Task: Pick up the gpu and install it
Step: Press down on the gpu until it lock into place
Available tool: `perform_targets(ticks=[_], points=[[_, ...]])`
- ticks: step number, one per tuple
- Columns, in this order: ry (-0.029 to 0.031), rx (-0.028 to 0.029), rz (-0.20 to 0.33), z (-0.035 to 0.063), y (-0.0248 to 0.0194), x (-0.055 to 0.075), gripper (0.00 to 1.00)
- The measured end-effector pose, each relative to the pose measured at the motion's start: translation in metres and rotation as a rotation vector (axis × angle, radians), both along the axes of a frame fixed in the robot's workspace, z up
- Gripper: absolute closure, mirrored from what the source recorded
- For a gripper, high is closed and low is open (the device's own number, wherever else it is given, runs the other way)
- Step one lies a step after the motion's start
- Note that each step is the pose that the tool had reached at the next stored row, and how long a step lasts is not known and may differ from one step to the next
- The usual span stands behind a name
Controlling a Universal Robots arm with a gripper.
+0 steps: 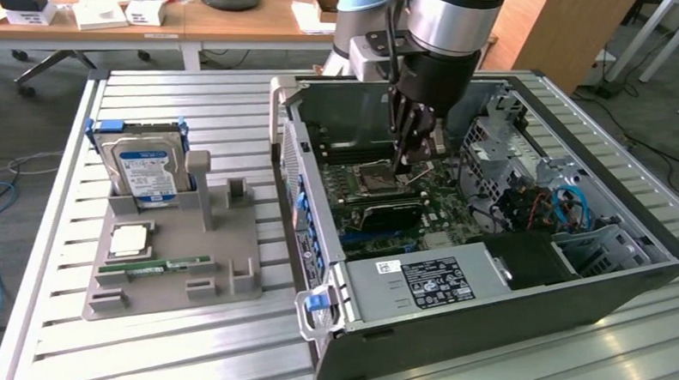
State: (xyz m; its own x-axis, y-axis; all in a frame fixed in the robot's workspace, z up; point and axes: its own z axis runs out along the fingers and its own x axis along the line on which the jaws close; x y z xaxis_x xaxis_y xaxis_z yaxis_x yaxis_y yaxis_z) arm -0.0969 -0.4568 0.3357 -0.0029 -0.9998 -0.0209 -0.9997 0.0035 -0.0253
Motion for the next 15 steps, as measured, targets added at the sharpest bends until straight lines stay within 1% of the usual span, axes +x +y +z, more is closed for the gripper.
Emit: perform_targets(ticks=[2,6,8,9,11,15], points=[[0.0102,0.0001,-0.002,0.0000,0.0000,0.0006,0.89],[0.0358,0.0000,-0.006,-0.0002,0.0000,0.0014,0.89],[0.0450,-0.0001,-0.007,-0.0004,0.0000,0.0014,0.89],[0.0469,-0.0002,-0.007,-0.0005,0.0000,0.0014,0.89],[0.0489,-0.0001,-0.007,-0.0011,0.0000,0.0013,0.89],[0.0491,-0.0001,-0.007,-0.0012,0.0000,0.0014,0.89]])
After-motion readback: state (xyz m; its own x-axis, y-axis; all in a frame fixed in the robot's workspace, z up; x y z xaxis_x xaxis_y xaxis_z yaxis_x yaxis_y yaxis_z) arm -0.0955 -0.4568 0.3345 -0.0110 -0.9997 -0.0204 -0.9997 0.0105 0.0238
